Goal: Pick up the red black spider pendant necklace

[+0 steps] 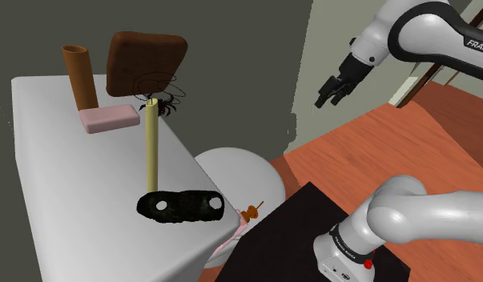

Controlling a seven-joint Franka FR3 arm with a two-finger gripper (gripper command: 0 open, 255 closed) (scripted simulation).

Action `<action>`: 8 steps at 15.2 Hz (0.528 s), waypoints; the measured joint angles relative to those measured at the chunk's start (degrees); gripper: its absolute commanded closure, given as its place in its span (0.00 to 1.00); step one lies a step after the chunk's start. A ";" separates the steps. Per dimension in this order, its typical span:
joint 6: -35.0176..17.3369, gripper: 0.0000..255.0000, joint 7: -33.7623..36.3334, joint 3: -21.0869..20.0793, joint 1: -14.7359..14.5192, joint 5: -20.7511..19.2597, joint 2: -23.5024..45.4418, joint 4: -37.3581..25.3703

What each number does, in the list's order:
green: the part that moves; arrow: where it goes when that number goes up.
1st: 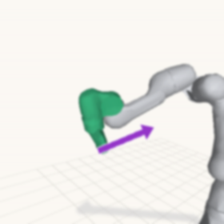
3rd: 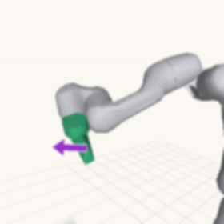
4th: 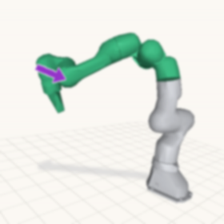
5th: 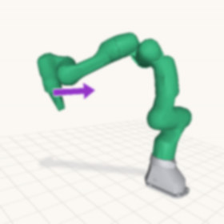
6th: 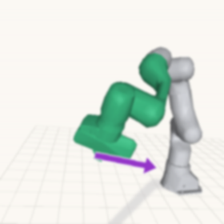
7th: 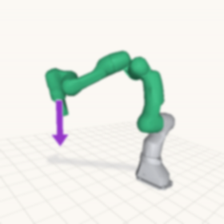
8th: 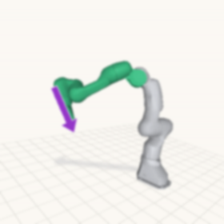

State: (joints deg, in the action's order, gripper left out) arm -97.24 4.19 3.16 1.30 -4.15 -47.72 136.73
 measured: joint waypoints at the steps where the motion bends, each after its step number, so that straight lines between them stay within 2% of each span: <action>1: 0.00 0.00 0.00 0.00 0.00 0.00 0.00 0.00; 8: 0.99 0.00 6.02 -5.94 -2.96 4.67 6.46 -5.79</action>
State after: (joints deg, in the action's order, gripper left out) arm -96.24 10.22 -2.78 -1.65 0.53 -41.26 130.94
